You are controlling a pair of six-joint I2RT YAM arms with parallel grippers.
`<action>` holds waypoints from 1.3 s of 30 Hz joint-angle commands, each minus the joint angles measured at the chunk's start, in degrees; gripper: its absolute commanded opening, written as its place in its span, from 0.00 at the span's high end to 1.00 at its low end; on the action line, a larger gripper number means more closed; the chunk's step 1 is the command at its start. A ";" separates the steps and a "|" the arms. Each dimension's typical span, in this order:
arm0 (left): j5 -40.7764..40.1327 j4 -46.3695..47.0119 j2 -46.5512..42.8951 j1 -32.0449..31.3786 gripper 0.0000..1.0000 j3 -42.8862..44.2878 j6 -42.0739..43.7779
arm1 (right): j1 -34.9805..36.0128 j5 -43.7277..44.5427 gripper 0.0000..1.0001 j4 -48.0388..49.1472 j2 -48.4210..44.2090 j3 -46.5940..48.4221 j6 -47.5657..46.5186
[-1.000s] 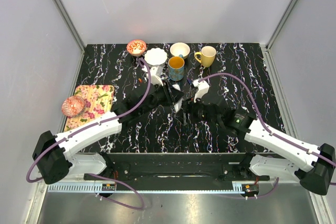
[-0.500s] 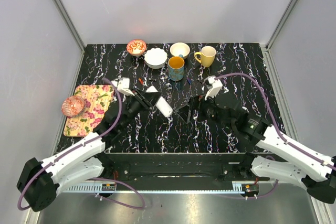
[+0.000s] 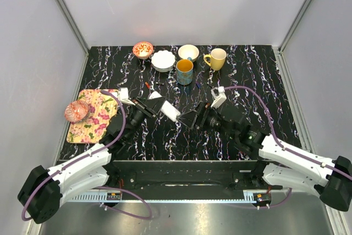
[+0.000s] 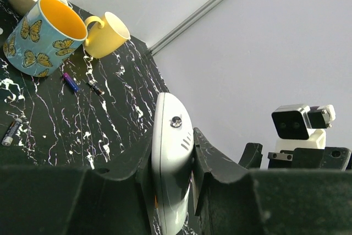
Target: Load the batteries into the remote control
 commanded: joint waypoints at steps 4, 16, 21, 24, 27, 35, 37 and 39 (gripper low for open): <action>-4.31 4.53 0.16 -0.57 1.00 0.13 -0.57 | 0.14 0.11 0.23 13.76 2.44 -1.85 8.06; -7.12 4.53 0.78 -2.86 1.00 1.27 3.91 | -1.09 -2.35 0.28 20.97 9.04 -2.56 13.07; -7.65 5.15 0.60 -2.95 1.00 0.75 3.83 | -2.14 -2.97 0.31 21.59 9.48 -3.35 13.96; -7.74 5.32 0.60 -2.95 1.00 0.75 3.83 | -2.06 -3.06 0.31 21.59 9.66 -3.70 14.05; -8.09 5.24 0.60 -2.95 1.00 1.01 4.18 | -2.14 -3.24 0.31 21.42 9.66 -4.14 14.13; -7.48 5.94 0.78 -2.95 1.00 0.84 4.27 | -2.32 -2.71 0.30 21.50 10.18 -4.67 14.05; -7.04 6.11 0.87 -2.95 1.00 0.66 4.27 | -2.49 -2.71 0.30 21.59 10.36 -4.58 13.87; -6.60 6.29 0.78 -3.03 1.00 0.57 4.27 | -2.67 -2.71 0.30 21.50 10.53 -4.14 13.70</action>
